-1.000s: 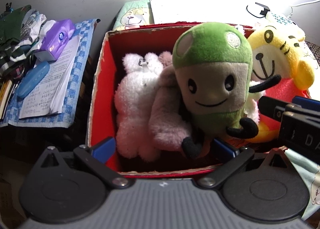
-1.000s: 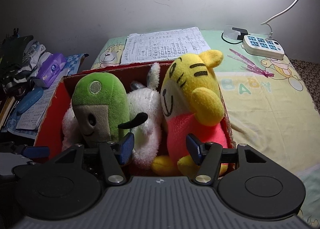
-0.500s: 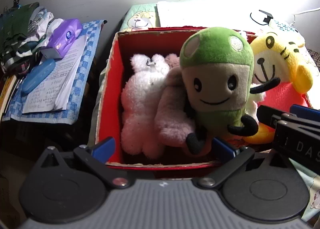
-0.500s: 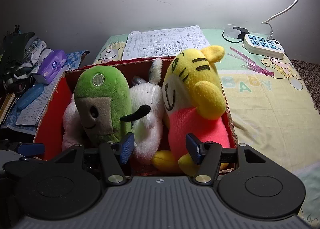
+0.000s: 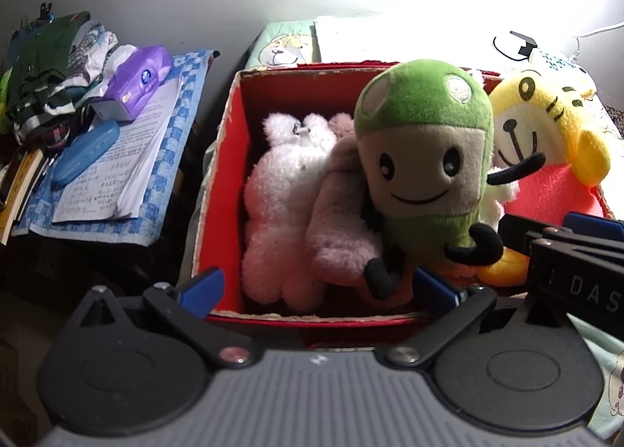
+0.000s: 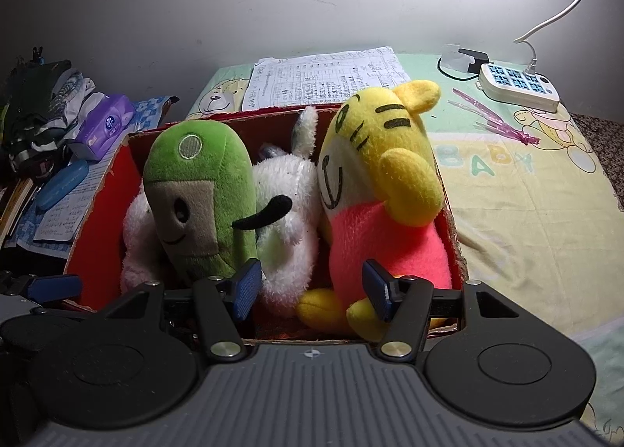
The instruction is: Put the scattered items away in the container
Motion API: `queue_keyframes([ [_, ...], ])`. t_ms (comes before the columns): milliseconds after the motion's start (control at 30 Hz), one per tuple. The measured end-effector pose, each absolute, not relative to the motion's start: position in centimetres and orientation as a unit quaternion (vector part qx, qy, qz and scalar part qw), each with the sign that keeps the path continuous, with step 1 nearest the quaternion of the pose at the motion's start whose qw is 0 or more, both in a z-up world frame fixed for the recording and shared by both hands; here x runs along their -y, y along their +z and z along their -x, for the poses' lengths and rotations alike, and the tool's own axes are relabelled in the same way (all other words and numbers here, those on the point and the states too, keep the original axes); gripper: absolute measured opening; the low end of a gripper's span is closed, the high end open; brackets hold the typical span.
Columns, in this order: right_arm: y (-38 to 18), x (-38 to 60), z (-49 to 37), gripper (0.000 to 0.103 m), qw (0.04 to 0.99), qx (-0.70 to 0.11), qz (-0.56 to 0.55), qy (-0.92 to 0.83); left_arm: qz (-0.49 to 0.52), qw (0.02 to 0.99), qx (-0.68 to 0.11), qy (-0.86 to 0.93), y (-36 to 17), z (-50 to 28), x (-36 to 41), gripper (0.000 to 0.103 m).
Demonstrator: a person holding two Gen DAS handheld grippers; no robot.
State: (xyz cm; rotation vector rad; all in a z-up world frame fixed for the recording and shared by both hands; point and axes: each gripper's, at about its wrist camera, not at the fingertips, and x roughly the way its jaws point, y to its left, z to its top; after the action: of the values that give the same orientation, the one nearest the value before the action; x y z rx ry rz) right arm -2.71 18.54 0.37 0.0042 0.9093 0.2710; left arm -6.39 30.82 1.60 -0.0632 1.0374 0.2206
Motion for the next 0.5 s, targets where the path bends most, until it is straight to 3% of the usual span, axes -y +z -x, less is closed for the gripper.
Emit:
queue_keyframes([
  [500, -0.18, -18.54, 2.65, 0.060, 0.891, -0.435, -0.005, 0.127, 0.022, 0.863, -0.491, 0.115, 1.13, 6.20, -30.37, 0.102],
])
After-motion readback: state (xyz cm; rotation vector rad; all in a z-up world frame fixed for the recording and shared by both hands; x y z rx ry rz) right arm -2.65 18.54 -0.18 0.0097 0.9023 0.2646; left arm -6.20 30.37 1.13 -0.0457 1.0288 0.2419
